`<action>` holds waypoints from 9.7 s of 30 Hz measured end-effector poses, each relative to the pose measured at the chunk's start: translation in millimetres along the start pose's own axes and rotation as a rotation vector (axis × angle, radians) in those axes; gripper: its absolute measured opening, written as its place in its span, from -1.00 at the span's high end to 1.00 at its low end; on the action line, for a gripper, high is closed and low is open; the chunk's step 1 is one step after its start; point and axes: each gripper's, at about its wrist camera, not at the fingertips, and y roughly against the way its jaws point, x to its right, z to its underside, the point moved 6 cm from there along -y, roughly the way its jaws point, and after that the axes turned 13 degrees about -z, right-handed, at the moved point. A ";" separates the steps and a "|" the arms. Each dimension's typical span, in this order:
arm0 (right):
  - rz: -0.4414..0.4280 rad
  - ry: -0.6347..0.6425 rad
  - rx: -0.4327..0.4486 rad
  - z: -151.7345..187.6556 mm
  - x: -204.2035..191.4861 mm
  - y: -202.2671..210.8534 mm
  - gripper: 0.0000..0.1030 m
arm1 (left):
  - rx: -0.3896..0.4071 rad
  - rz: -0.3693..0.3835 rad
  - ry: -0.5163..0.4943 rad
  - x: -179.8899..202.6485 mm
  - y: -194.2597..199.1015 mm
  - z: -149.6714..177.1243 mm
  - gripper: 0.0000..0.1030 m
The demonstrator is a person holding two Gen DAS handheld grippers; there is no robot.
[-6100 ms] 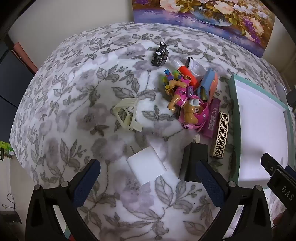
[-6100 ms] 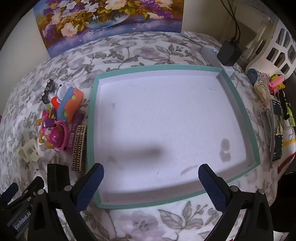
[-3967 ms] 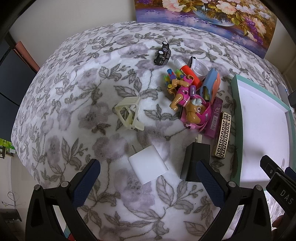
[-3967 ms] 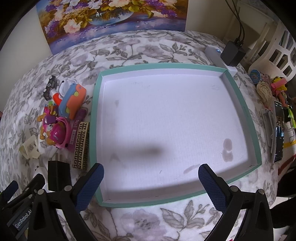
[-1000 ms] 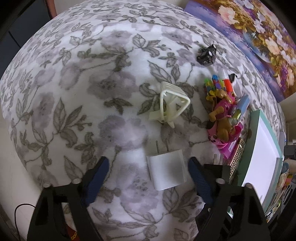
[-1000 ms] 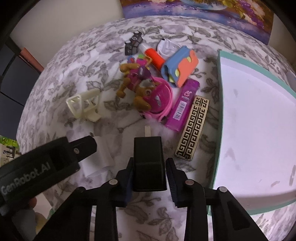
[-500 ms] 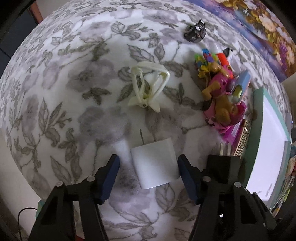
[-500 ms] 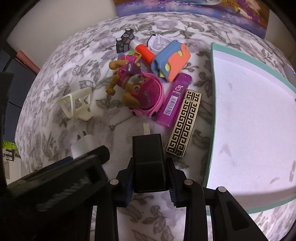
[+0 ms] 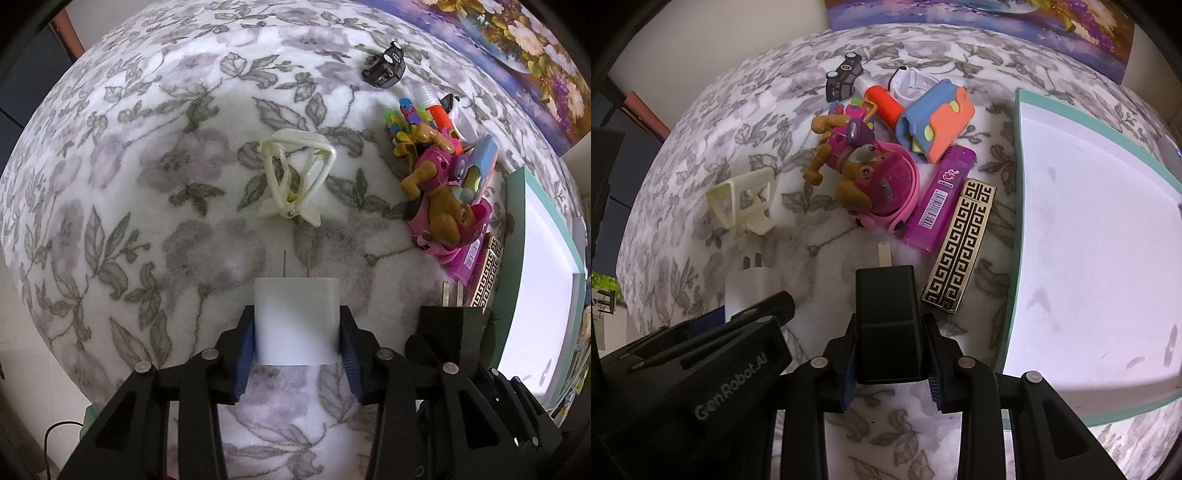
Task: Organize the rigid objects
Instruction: 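Carry the black charger in the right tool while the left tool carries the white charger over the tray, then open the left tool to drop the white charger while the right tool releases the black charger in the tray, then move both open tools back toward the remaining toys, then grasp the cream toy chair with the left tool while the right tool grasps the pink dog figure, then carry the cream chair in the left tool while the right tool carries the dog figure over the tray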
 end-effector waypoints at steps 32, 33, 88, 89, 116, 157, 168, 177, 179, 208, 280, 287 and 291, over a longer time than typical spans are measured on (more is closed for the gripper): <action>-0.150 -0.074 0.063 -3.6 9.7 24.6 0.38 | 0.100 0.047 0.126 -25.6 100.6 -26.2 0.15; -0.160 -0.075 0.078 -5.2 8.7 29.0 0.38 | 0.108 0.047 0.128 -22.7 103.1 -28.3 0.15; 0.116 -0.544 0.348 -30.6 229.9 110.6 0.38 | 0.377 0.102 -0.250 169.2 136.2 -31.3 0.12; 0.119 -0.546 0.344 -30.3 230.5 109.6 0.38 | 0.370 0.135 -0.250 170.4 138.7 -30.6 0.12; 0.183 -0.516 0.318 -31.2 228.2 117.2 -0.10 | 0.316 0.096 -0.332 181.6 124.1 -18.2 -0.34; 0.150 -0.309 0.294 -44.3 161.8 100.5 -1.00 | 0.314 0.047 -0.039 43.2 111.6 -73.9 -0.96; 0.048 -0.133 0.378 -65.6 74.8 105.6 -1.00 | 0.315 -0.028 0.079 -38.1 118.1 -92.3 -0.96; -0.037 -0.070 0.280 -69.4 20.2 53.0 -1.00 | 0.247 -0.009 0.162 -73.1 98.9 -97.2 -0.96; -0.037 -0.061 0.267 -69.6 13.6 45.0 -1.00 | 0.223 -0.010 0.163 -72.9 90.4 -97.5 -0.96; -0.054 -0.001 0.204 -77.0 -16.1 -9.8 -0.44 | 0.002 0.087 0.124 -16.7 18.6 -83.5 0.05; -0.093 -0.333 0.445 -77.0 106.9 108.1 -0.35 | 0.268 0.241 0.091 29.0 145.9 -73.1 0.38; -0.025 -0.394 0.465 -69.4 149.5 120.7 -0.35 | 0.279 0.240 -0.053 88.2 154.0 -49.4 0.38; -0.001 -0.426 0.468 -63.9 171.4 125.6 -0.35 | 0.299 0.232 -0.129 116.3 157.2 -37.2 0.38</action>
